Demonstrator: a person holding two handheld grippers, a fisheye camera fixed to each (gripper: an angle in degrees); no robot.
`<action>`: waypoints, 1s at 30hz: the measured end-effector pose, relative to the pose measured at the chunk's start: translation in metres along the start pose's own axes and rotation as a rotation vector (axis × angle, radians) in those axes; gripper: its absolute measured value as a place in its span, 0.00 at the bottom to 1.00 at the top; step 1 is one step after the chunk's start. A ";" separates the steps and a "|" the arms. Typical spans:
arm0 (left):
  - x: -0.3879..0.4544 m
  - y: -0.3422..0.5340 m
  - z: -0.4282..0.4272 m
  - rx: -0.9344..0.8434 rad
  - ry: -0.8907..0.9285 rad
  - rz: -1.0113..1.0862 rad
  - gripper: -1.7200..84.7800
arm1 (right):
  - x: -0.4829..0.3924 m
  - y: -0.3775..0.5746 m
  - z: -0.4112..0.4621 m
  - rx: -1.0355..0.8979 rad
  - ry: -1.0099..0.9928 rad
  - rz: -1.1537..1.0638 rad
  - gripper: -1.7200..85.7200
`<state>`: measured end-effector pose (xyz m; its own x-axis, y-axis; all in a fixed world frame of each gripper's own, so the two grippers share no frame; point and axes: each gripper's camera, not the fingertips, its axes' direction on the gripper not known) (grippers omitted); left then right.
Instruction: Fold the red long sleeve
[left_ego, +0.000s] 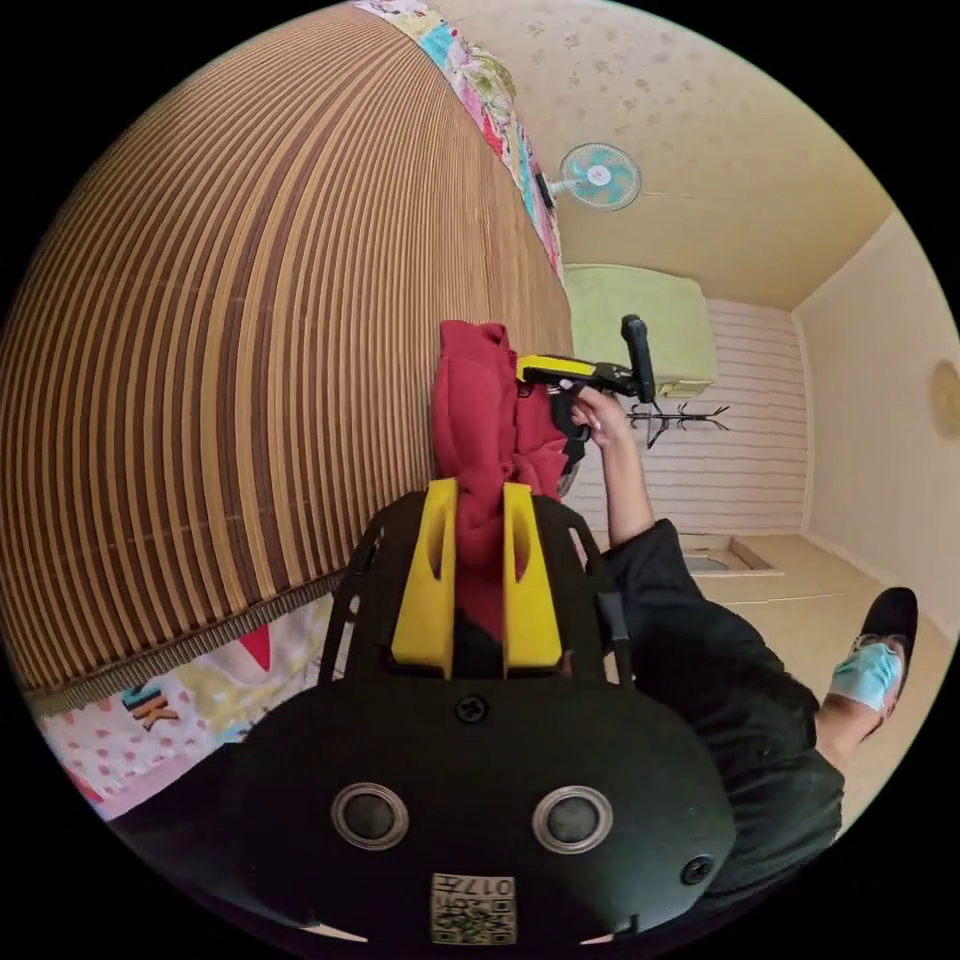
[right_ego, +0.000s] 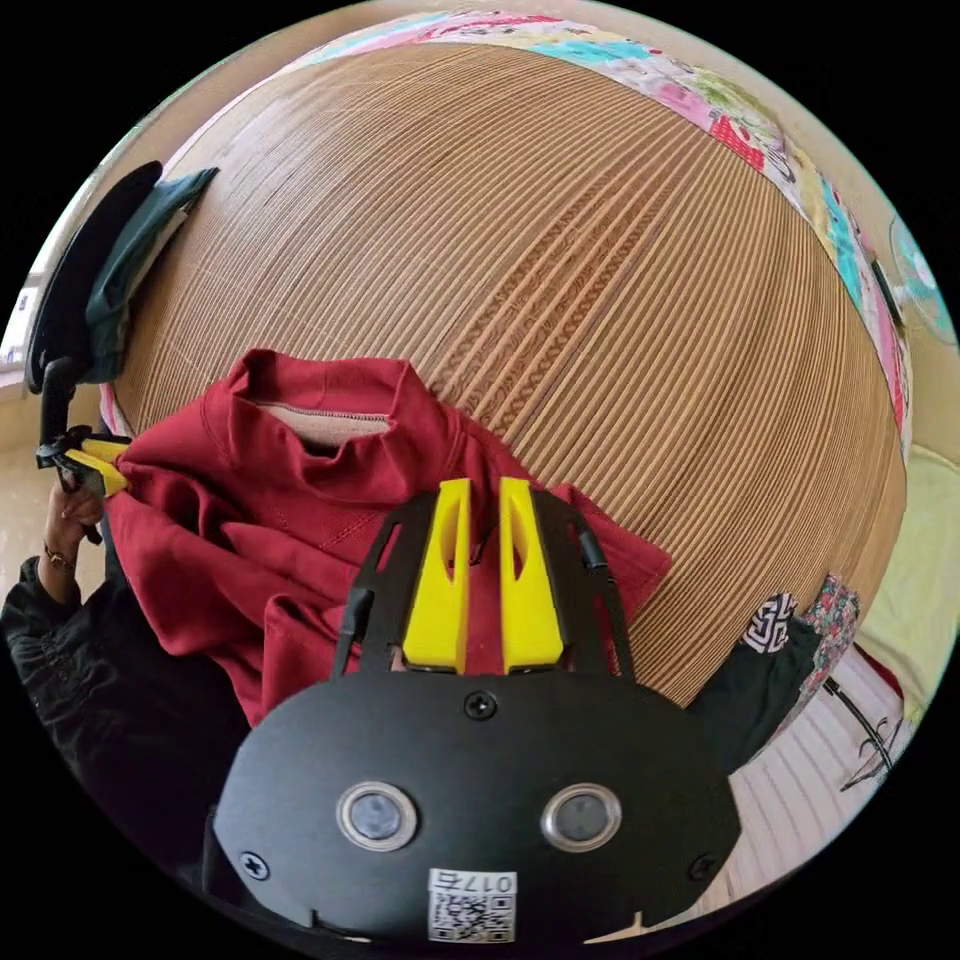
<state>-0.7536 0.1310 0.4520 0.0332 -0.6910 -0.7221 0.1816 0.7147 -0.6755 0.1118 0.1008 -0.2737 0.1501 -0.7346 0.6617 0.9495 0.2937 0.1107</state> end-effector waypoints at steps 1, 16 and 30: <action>0.000 0.010 -0.015 0.045 0.108 0.006 0.09 | -0.011 0.016 -0.017 0.069 0.044 0.018 0.05; 0.192 -0.008 -0.105 0.167 -0.187 0.579 0.16 | -0.015 0.341 -0.264 1.301 -0.299 0.227 0.03; 0.060 -0.047 -0.011 0.129 -0.577 0.176 0.19 | 0.009 0.100 -0.109 0.452 -0.101 0.321 0.15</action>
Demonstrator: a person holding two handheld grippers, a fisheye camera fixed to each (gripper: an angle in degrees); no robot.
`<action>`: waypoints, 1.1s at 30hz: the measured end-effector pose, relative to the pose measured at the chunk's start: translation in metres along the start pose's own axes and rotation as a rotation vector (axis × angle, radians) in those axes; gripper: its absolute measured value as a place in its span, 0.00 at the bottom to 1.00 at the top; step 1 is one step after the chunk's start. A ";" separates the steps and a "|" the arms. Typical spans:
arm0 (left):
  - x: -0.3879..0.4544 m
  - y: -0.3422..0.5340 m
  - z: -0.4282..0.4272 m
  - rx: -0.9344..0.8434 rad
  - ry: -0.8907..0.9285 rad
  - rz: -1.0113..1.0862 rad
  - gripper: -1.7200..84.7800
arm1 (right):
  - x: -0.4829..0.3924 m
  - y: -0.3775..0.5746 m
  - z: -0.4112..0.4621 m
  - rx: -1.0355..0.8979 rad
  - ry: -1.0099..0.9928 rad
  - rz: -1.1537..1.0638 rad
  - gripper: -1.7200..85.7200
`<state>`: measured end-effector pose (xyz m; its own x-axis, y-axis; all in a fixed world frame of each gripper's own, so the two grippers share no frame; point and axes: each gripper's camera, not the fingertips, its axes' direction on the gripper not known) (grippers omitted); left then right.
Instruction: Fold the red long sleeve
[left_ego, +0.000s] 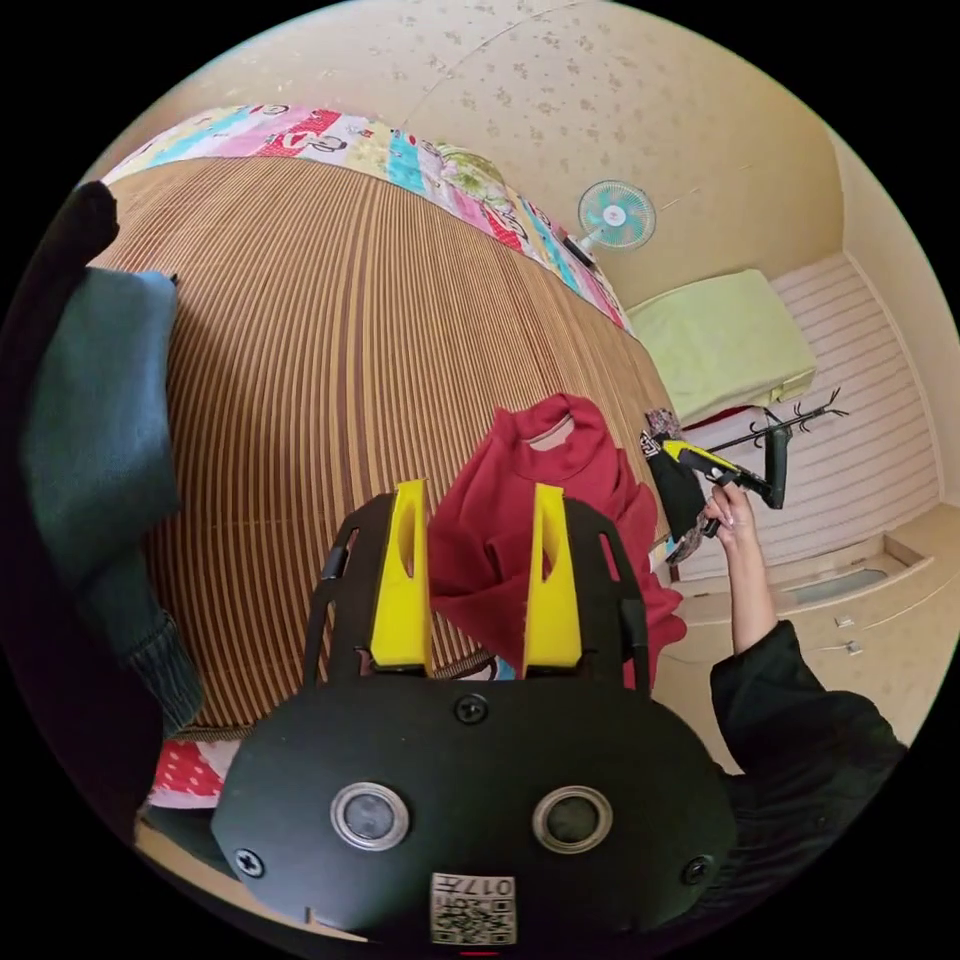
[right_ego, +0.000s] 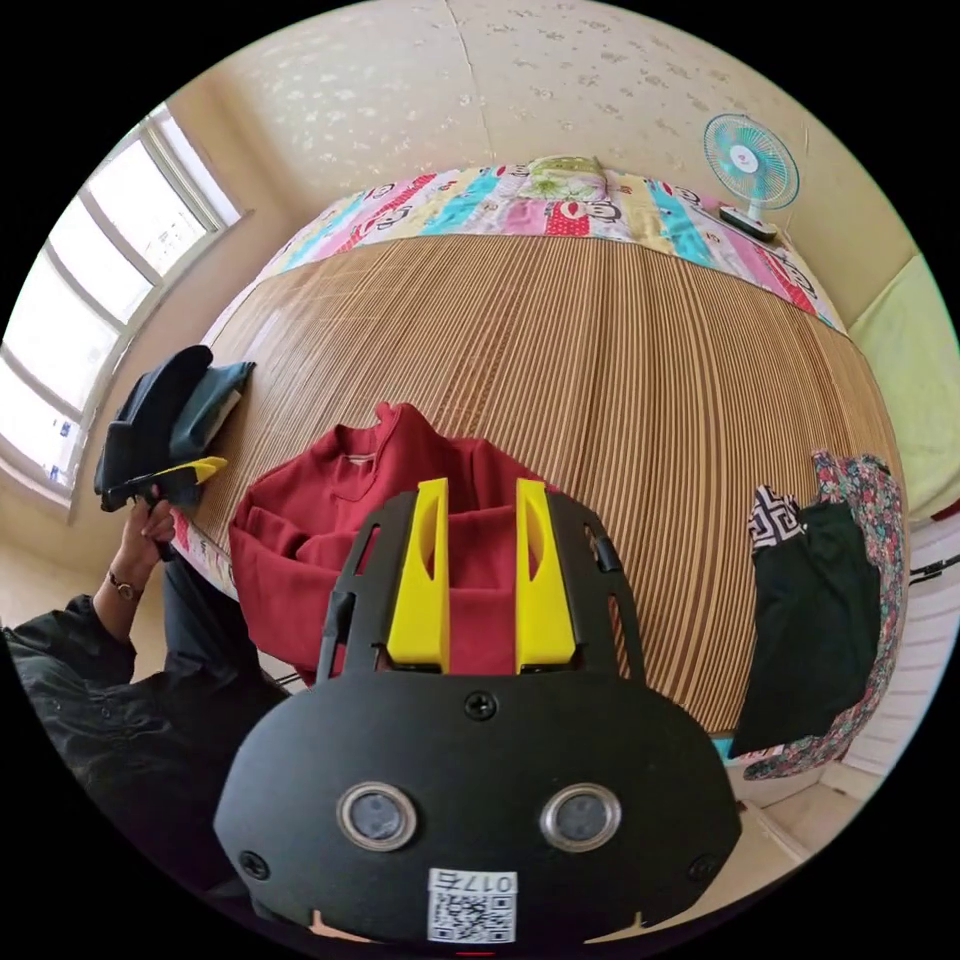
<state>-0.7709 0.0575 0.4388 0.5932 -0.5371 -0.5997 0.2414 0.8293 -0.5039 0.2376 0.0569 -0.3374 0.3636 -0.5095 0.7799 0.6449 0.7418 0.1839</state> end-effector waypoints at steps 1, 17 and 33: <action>-0.003 -0.006 0.011 -0.063 -0.014 -0.015 0.20 | 0.000 -0.013 0.015 -0.030 0.038 0.017 0.15; -0.086 0.107 -0.029 0.076 0.783 -0.253 0.03 | -0.020 0.124 -0.093 0.365 -0.223 0.303 0.06; 0.165 0.130 -0.353 0.605 0.836 0.871 0.03 | -0.039 0.315 -0.428 1.387 -0.500 -0.057 0.05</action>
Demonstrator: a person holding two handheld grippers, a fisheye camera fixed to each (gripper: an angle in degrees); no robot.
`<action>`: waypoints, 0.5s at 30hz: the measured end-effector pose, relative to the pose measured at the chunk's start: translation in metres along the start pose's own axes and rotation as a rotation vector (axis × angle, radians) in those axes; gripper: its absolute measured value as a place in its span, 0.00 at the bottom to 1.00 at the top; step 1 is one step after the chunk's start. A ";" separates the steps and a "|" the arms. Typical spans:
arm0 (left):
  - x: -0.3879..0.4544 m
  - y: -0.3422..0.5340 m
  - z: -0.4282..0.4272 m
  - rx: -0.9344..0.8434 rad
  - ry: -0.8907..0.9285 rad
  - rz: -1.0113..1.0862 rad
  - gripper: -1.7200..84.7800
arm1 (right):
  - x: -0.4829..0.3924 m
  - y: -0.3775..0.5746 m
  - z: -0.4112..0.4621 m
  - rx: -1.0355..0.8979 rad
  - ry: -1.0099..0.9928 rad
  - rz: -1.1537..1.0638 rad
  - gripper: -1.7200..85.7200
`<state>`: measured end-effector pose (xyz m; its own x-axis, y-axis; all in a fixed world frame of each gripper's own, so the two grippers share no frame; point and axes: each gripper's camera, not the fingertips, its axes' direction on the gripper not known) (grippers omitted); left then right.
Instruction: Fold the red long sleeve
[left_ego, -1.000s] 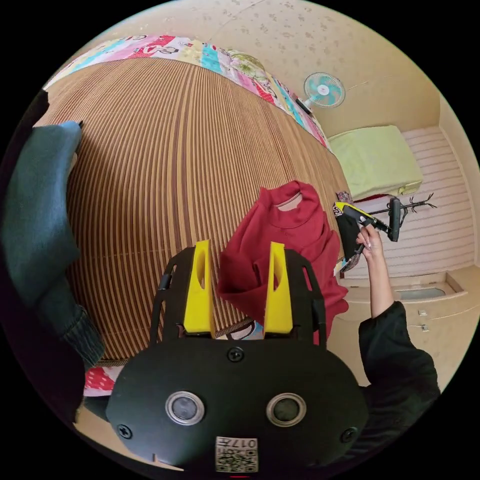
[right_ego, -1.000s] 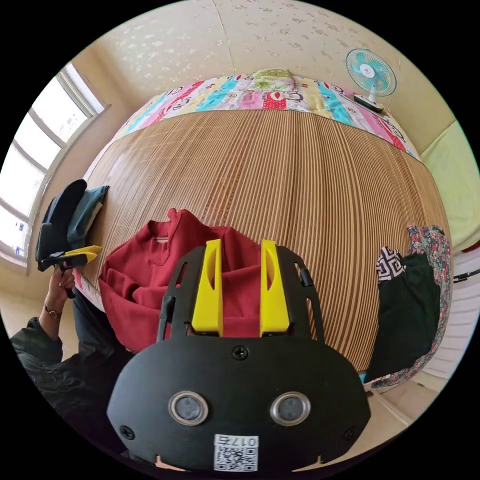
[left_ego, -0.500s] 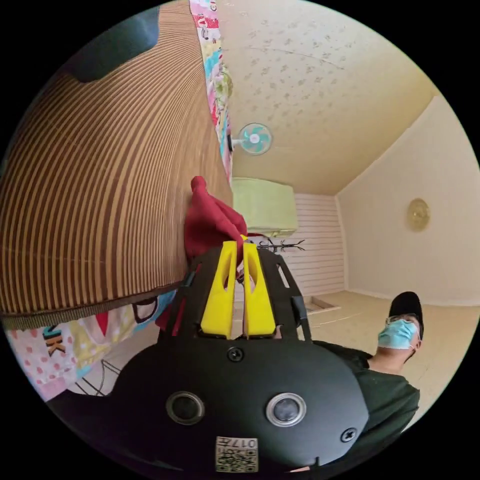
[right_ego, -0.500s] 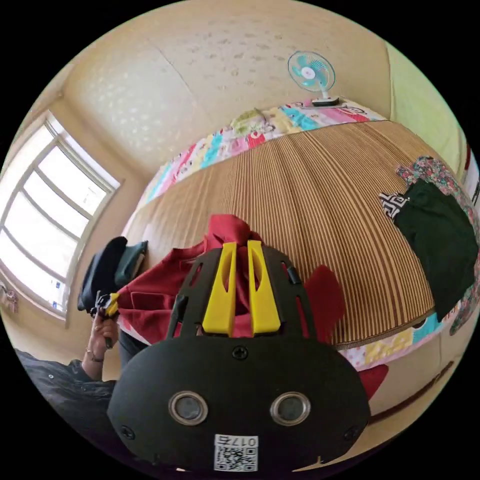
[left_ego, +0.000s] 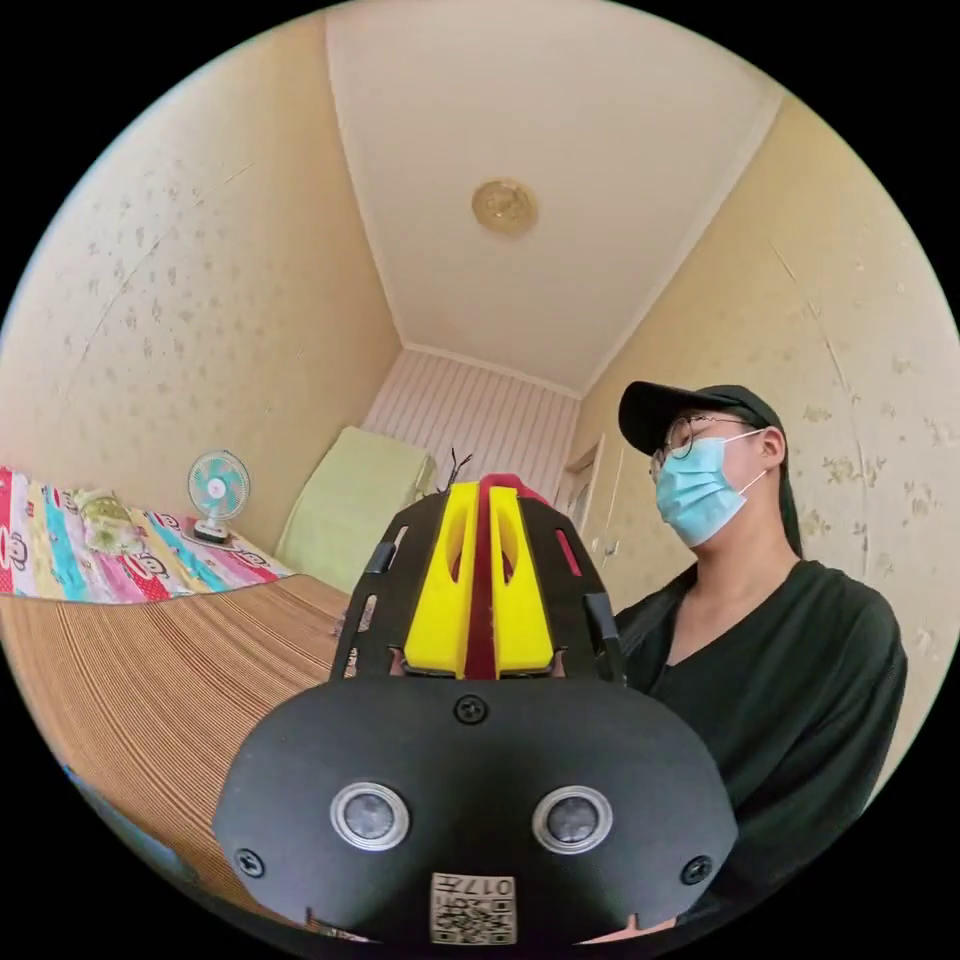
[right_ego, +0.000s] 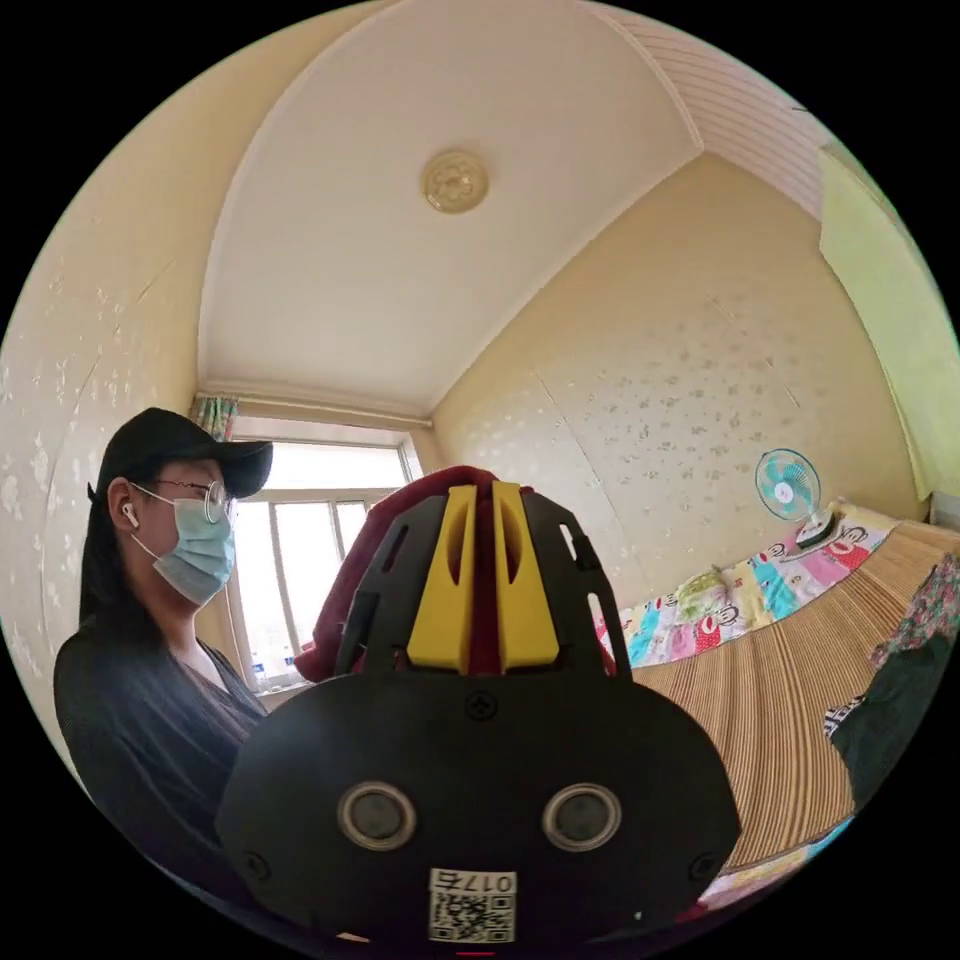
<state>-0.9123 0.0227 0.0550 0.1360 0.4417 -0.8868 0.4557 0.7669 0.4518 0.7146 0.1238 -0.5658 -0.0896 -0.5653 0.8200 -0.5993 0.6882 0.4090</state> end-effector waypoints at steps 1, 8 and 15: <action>0.008 -0.017 0.012 -0.004 -0.054 0.009 0.03 | -0.001 -0.012 0.014 -0.015 0.120 -0.048 0.06; -0.141 -0.083 0.118 -0.250 -0.684 -0.147 0.07 | 0.168 -0.017 0.246 -0.618 0.515 -0.047 0.06; -0.311 0.078 0.139 -0.500 -0.621 -0.475 0.15 | 0.229 0.179 0.309 -1.019 0.546 -0.097 0.08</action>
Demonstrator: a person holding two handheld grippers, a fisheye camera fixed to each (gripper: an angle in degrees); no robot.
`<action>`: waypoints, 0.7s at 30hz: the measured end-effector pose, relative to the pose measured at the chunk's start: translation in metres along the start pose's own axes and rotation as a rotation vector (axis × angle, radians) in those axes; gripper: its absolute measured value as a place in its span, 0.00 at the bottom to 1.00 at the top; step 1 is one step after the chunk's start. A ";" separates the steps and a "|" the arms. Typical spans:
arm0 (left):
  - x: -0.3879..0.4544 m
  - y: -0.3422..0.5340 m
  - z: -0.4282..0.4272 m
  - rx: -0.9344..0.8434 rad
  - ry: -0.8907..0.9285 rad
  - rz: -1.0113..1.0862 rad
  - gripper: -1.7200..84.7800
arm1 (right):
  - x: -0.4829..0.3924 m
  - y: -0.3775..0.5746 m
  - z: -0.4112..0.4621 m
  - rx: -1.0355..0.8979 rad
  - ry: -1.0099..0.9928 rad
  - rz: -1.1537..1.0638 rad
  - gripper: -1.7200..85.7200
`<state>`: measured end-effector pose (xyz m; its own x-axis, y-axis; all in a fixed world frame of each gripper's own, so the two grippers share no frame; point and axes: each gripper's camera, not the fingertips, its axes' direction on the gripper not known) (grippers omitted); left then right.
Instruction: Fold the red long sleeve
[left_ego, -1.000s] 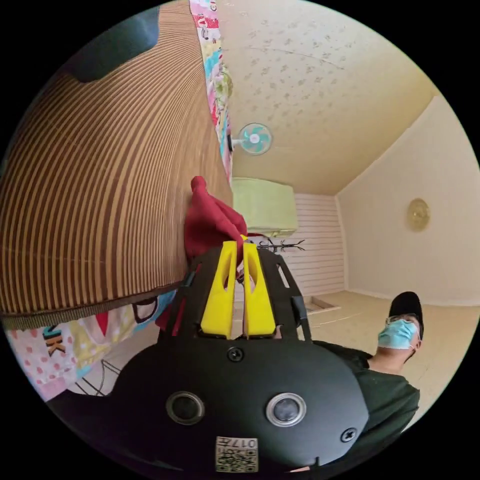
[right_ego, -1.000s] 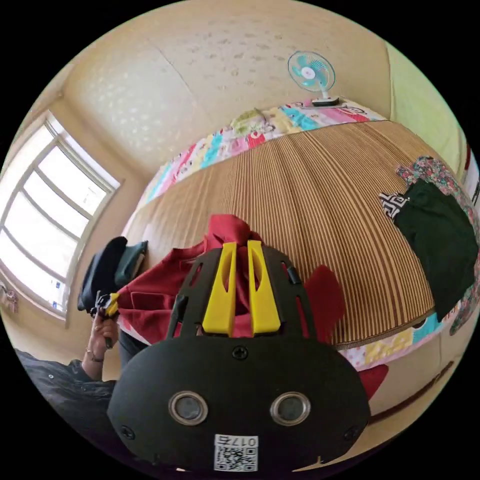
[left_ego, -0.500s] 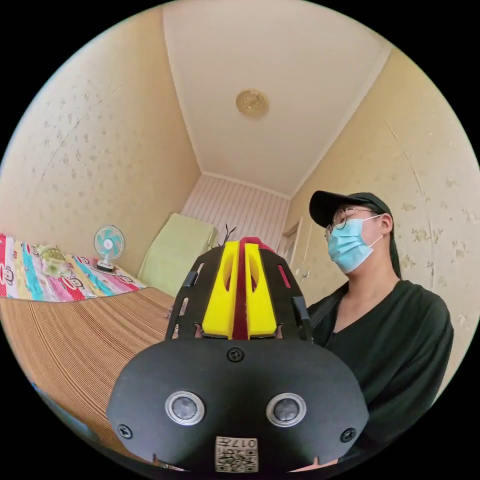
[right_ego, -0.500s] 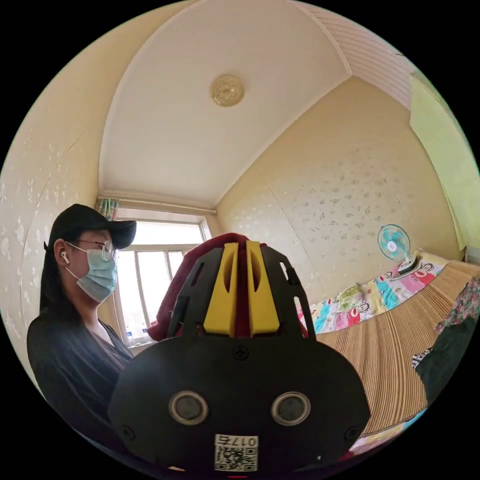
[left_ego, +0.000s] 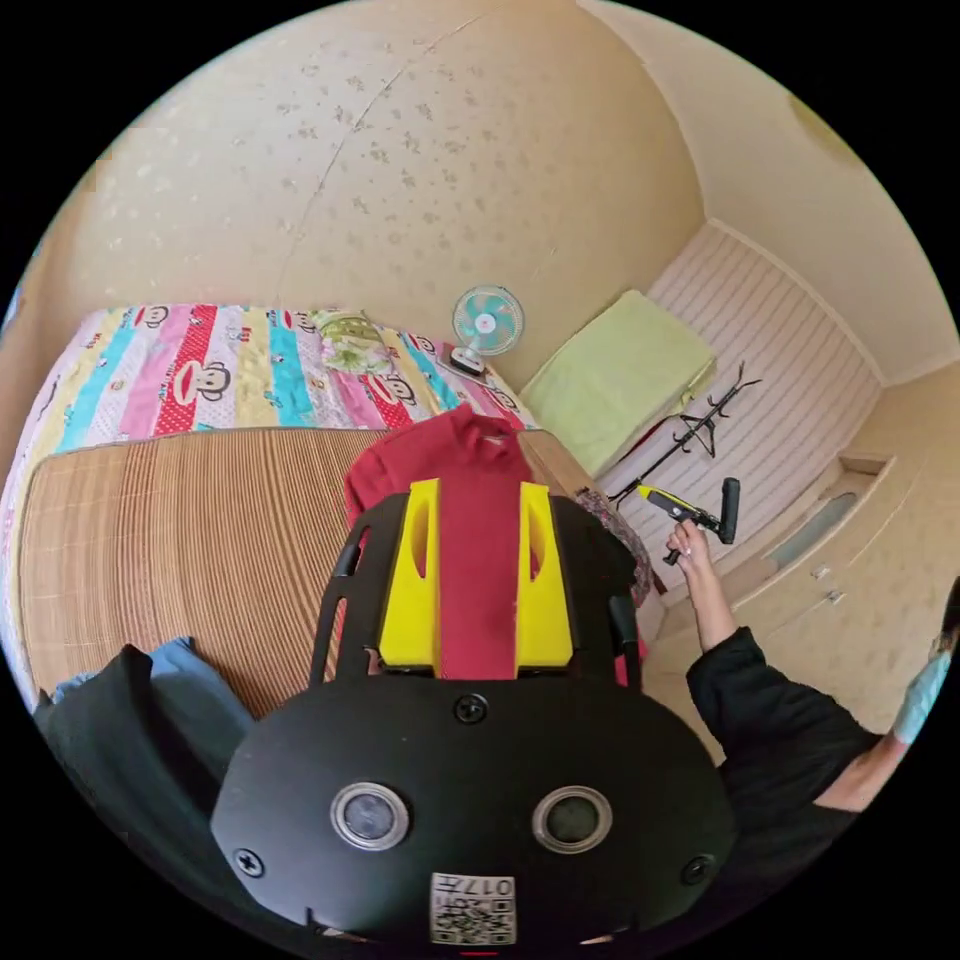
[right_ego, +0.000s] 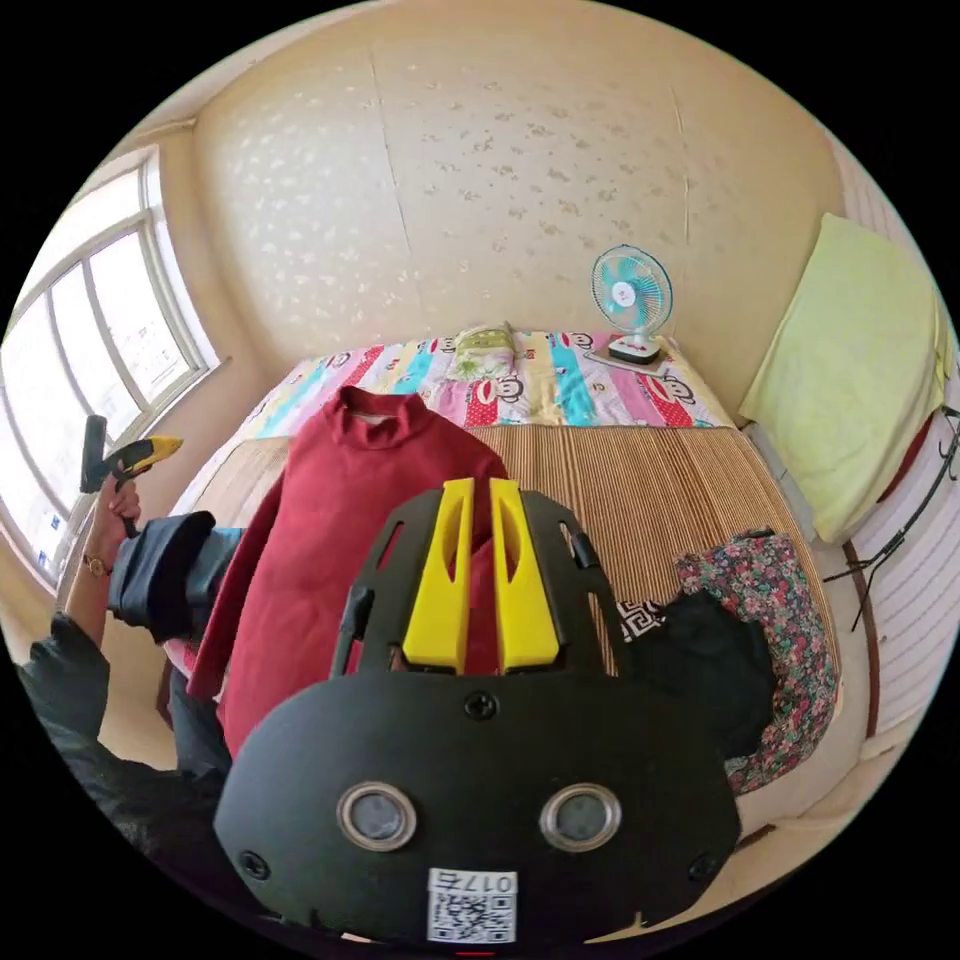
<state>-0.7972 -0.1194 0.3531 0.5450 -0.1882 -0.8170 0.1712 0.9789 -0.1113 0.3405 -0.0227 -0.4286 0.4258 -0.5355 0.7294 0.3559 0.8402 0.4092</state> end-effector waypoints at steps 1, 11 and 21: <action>-0.013 0.035 0.033 -0.044 0.026 -0.026 0.15 | -0.016 0.026 0.037 -0.083 -0.025 -0.023 0.09; -0.046 0.286 0.245 -0.325 -0.188 -0.148 0.06 | -0.035 0.192 0.188 -0.379 0.014 0.172 0.09; -0.034 0.282 0.272 -0.340 -0.309 -0.116 0.02 | 0.183 0.115 0.078 -0.108 -0.028 0.438 0.04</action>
<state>-0.5439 0.1419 0.5039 0.7659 -0.2617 -0.5873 -0.0055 0.9108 -0.4129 0.3944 -0.0181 -0.2052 0.5336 -0.1279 0.8360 0.2326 0.9726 0.0004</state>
